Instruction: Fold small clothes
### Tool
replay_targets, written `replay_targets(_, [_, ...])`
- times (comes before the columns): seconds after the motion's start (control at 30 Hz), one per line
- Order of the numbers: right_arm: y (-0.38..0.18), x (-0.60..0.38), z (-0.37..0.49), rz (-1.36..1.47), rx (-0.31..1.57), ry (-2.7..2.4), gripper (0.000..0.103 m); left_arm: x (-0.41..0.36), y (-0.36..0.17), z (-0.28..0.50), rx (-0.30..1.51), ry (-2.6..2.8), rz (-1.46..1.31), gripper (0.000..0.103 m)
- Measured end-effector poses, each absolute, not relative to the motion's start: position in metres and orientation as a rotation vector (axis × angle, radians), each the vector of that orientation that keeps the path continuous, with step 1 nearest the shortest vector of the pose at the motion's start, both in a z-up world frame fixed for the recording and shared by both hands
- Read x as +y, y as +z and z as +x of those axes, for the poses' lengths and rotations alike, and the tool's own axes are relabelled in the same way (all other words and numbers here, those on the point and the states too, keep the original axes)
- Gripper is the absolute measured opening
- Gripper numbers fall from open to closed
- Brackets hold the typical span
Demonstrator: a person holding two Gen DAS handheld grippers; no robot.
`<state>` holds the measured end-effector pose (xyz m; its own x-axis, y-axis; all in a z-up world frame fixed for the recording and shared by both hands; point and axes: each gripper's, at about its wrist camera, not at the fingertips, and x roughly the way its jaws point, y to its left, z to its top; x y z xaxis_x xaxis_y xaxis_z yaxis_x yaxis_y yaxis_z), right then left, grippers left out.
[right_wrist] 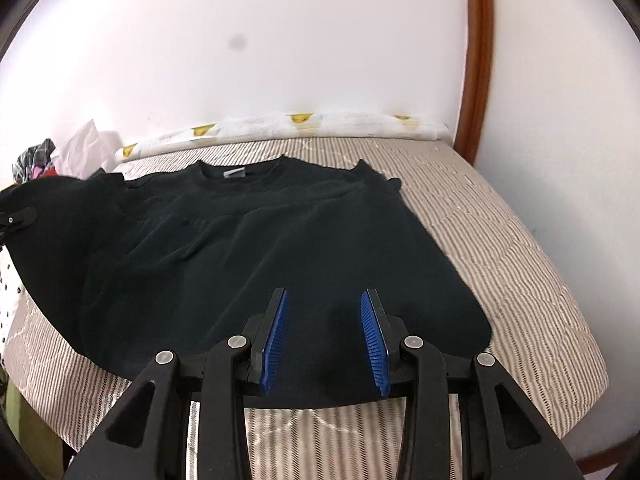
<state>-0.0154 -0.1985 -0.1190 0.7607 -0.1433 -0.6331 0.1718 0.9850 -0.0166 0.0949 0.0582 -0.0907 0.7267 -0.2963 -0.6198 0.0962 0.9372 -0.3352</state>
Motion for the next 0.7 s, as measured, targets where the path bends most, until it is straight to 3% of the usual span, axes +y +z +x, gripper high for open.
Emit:
replay_targets(0.23, [-0.115,-0.214,-0.025,0.064,0.678,-0.188,0.037,-0.017,-0.114,0.103,0.816,-0.387,-0.153,0.011])
replay_targets(0.47, [-0.118,-0.212,-0.025,0.054,0.703,-0.160,0.039,-0.034,-0.131,0.110,0.898,-0.425,-0.097,0.015])
replay_targets(0.63, [-0.108,-0.200,-0.023,0.127,0.677,-0.015,0.059,-0.029,-0.116,0.098,0.883,-0.509,-0.050,0.027])
replay_targets(0.7, [-0.103,-0.192,-0.021,0.149,0.670,0.043,0.065,-0.018,-0.111,0.087,0.857,-0.498,-0.039,0.039])
